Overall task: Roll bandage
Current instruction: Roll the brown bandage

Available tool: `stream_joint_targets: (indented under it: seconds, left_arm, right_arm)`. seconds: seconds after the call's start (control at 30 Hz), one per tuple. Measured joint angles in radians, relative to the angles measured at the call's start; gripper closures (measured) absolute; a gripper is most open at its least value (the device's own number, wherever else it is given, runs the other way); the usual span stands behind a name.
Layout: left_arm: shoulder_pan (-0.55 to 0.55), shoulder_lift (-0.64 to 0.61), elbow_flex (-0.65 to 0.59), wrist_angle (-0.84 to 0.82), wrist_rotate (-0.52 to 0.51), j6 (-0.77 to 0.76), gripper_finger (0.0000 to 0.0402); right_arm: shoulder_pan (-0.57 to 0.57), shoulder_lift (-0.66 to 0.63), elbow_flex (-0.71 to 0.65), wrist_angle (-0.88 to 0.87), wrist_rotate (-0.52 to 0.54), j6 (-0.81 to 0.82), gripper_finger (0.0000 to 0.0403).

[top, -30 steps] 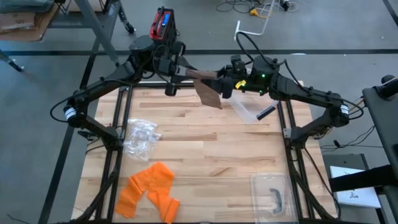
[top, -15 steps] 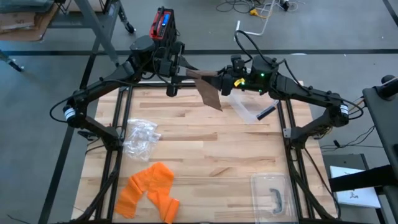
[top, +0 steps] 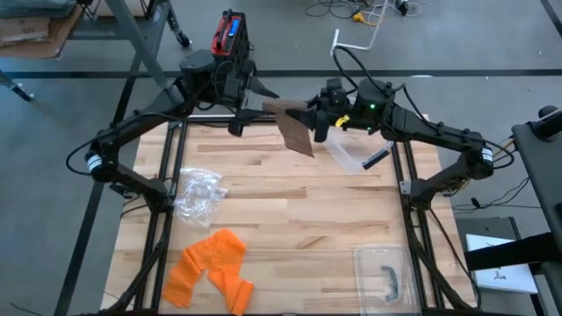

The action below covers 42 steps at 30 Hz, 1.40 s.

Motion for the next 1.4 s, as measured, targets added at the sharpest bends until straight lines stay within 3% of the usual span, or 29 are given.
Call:
stream_joint_targets:
  seconds: [0.1,0.27,0.5,0.77,1.13,1.27,1.4]
  left_arm:
    - [0.003,-0.017,0.0,-0.068,0.028,-0.072,0.0149]
    - [0.004,-0.045,0.001,-0.078,0.168,-0.234,0.0079]
    - [0.001,-0.031,0.002,-0.062,0.2,-0.384,0.0037]
    - [-0.011,0.011,0.001,-0.009,0.2,-0.446,0.0043]
    - [-0.026,0.06,0.001,0.047,0.195,-0.474,0.0073]
    - [-0.032,0.059,0.001,0.049,0.171,-0.476,0.0101]
    - [-0.033,0.059,0.0,0.047,0.15,-0.477,0.0157]
  right_arm:
    - [-0.002,-0.007,0.0,-0.004,-0.069,-0.055,0.0272]
    - [-0.022,-0.015,0.0,-0.037,-0.108,-0.143,0.0272]
    - [-0.052,-0.012,0.0,-0.054,-0.206,-0.256,0.0273]
    - [-0.055,-0.01,0.0,-0.109,-0.221,-0.393,0.0273]
    - [-0.057,-0.008,0.0,-0.109,-0.221,-0.429,0.0279]
    - [-0.057,-0.008,0.0,-0.11,-0.219,-0.406,0.0277]
    - [-0.058,-0.008,0.0,-0.111,-0.212,-0.388,0.0269]
